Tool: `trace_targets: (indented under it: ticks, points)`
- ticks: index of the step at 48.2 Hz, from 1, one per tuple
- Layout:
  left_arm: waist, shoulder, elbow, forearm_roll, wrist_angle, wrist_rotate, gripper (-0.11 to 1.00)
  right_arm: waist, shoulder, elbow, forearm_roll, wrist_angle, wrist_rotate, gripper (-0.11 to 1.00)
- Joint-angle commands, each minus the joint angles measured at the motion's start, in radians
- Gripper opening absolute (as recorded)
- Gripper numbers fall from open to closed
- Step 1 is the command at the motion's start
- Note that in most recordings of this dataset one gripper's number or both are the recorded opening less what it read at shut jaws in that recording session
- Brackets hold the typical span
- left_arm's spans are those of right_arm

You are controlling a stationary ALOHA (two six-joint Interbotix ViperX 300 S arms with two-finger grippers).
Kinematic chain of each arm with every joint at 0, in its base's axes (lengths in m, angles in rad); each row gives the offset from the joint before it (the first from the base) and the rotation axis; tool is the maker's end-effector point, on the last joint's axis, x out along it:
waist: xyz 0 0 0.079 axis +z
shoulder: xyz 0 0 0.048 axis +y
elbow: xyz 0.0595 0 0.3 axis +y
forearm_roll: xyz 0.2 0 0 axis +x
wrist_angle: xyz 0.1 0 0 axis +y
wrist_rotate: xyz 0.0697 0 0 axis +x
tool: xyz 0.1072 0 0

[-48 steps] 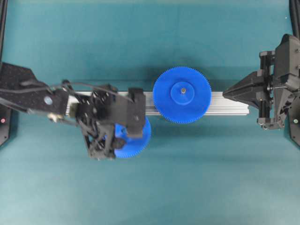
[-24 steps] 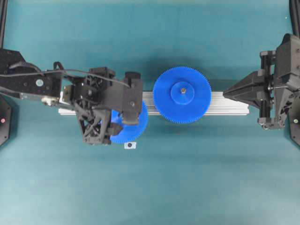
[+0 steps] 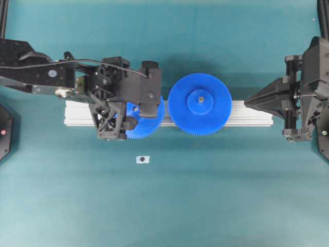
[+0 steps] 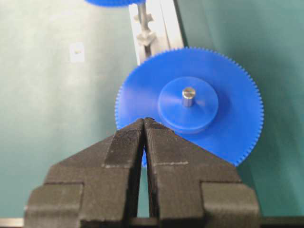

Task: Insert the small gear onto the shaft.
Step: 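Lift the gear with the left gripper and carry it to the left shaft, then align the gear's bore with the left shaft beside the large gear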

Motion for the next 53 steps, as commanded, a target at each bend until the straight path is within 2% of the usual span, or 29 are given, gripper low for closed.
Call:
trace_targets:
  ticks: [1,21,29,53]
  points:
    - [0.005,0.002,-0.031,0.002,-0.012,0.003,0.72,-0.003,0.0,-0.008,0.0,-0.009,0.008,0.1]
    - [0.015,0.097,-0.081,0.003,-0.02,0.017,0.72,-0.003,-0.003,-0.006,0.0,-0.009,0.008,0.1]
    - [0.023,0.095,-0.086,0.003,-0.018,0.046,0.72,-0.002,-0.011,-0.006,0.002,-0.008,0.008,0.1]
    - [0.032,0.08,-0.072,0.003,-0.003,0.048,0.72,-0.003,-0.025,-0.005,0.002,-0.005,0.008,0.1]
